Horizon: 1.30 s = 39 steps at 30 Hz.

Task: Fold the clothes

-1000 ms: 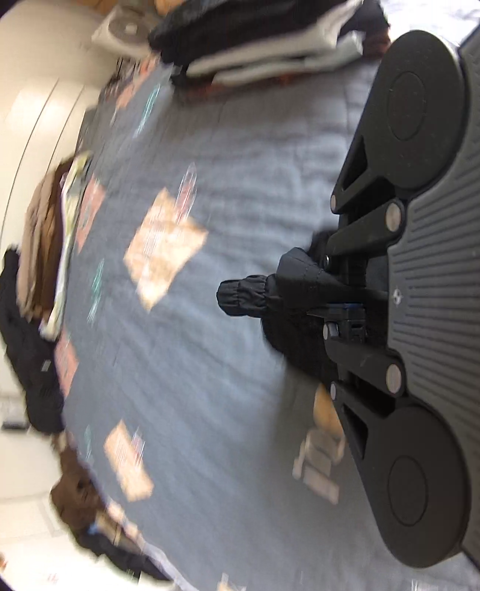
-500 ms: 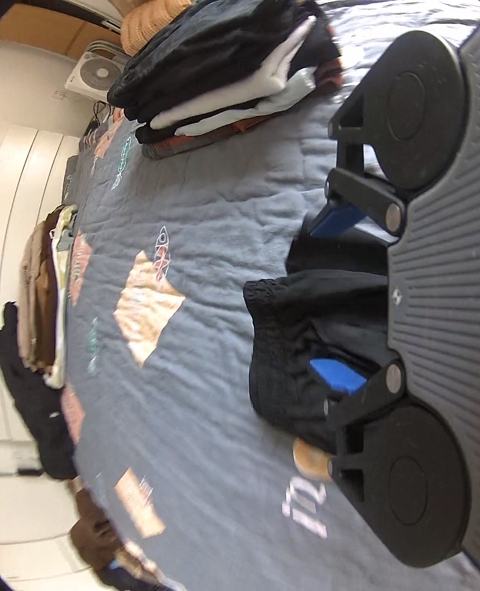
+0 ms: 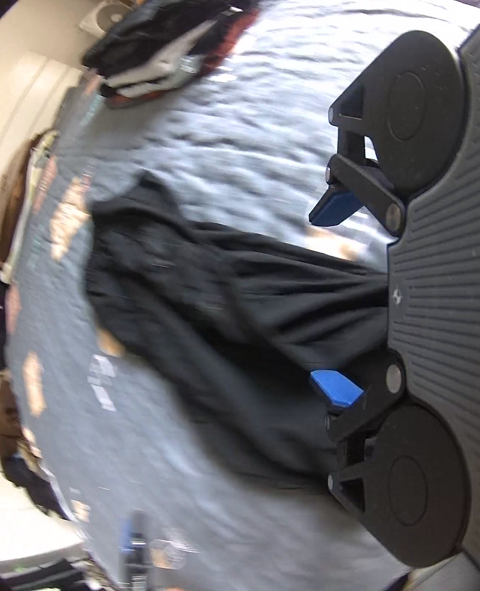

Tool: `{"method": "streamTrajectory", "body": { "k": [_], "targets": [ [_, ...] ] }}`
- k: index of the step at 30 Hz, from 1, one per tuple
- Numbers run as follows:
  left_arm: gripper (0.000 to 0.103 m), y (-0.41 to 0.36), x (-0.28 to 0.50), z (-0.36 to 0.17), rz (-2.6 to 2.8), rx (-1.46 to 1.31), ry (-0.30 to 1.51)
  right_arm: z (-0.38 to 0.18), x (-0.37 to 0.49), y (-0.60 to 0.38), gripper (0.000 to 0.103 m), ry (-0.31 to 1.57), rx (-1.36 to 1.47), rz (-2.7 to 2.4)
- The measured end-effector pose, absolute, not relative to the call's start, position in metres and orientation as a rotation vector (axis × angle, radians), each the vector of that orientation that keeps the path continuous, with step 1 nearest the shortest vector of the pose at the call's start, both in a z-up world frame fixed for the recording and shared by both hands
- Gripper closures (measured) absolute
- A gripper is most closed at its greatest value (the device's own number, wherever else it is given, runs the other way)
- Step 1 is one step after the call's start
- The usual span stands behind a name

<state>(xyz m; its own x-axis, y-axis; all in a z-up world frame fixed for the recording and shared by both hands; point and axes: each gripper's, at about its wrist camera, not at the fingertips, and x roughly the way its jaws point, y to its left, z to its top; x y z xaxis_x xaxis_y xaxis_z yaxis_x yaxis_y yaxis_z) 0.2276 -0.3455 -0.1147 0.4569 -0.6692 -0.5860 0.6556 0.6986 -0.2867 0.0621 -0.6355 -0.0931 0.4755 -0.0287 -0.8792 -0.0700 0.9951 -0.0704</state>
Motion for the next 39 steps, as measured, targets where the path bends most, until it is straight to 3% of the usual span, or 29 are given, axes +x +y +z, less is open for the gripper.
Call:
{"method": "streamTrajectory", "body": {
  "k": [7, 15, 17, 18, 19, 20, 22, 23, 24, 26, 33, 34, 35, 37, 39],
  "targets": [
    [0.018, -0.376, 0.158, -0.136, -0.939, -0.045, 0.807, -0.109, 0.034, -0.654, 0.019, 0.974, 0.072, 0.112],
    [0.020, -0.403, 0.107, -0.165, -0.950, 0.006, 0.866, -0.127, 0.040, -0.653, 0.019, 0.994, 0.108, 0.195],
    [0.028, -0.412, 0.101, -0.168, -0.961, 0.011, 0.867, -0.132, 0.041, -0.655, 0.024, 0.991, 0.140, 0.210],
    [0.031, -0.415, 0.099, -0.169, -0.968, 0.015, 0.867, -0.136, 0.041, -0.657, 0.043, 0.996, 0.174, 0.202],
    [0.034, -0.418, 0.098, -0.169, -0.971, 0.020, 0.870, -0.140, 0.041, -0.661, 0.084, 1.003, 0.213, 0.191],
    [0.038, -0.419, 0.098, -0.170, -0.972, 0.026, 0.874, -0.143, 0.042, -0.664, 0.101, 1.010, 0.251, 0.180],
    [0.049, -0.422, 0.096, -0.170, -0.972, 0.037, 0.882, -0.141, 0.033, -0.671, 0.101, 1.005, 0.303, 0.163],
    [0.064, -0.424, 0.096, -0.171, -0.973, 0.042, 0.886, -0.139, 0.028, -0.675, 0.101, 1.001, 0.327, 0.155],
    [0.071, -0.425, 0.095, -0.171, -0.973, 0.048, 0.890, -0.137, 0.022, -0.678, 0.102, 0.997, 0.351, 0.146],
    [0.077, -0.427, 0.095, -0.172, -0.975, 0.055, 0.899, -0.133, 0.012, -0.686, 0.102, 0.988, 0.398, 0.129],
    [0.074, -0.423, 0.095, -0.174, -0.977, 0.076, 0.913, -0.126, -0.022, -0.711, 0.102, 0.981, 0.549, 0.056],
    [0.066, -0.422, 0.095, -0.174, -0.966, 0.077, 0.917, -0.132, -0.026, -0.714, 0.102, 1.009, 0.552, 0.029],
    [0.051, -0.420, 0.097, -0.173, -0.951, 0.076, 0.925, -0.136, -0.029, -0.718, 0.101, 1.029, 0.554, 0.022],
    [0.035, -0.410, 0.099, -0.171, -0.933, 0.051, 0.922, -0.137, -0.035, -0.721, 0.097, 1.023, 0.563, 0.031],
    [0.035, -0.399, 0.103, -0.169, -0.948, 0.004, 0.926, -0.133, -0.042, -0.727, 0.089, 0.988, 0.602, 0.052]
  ]
}}
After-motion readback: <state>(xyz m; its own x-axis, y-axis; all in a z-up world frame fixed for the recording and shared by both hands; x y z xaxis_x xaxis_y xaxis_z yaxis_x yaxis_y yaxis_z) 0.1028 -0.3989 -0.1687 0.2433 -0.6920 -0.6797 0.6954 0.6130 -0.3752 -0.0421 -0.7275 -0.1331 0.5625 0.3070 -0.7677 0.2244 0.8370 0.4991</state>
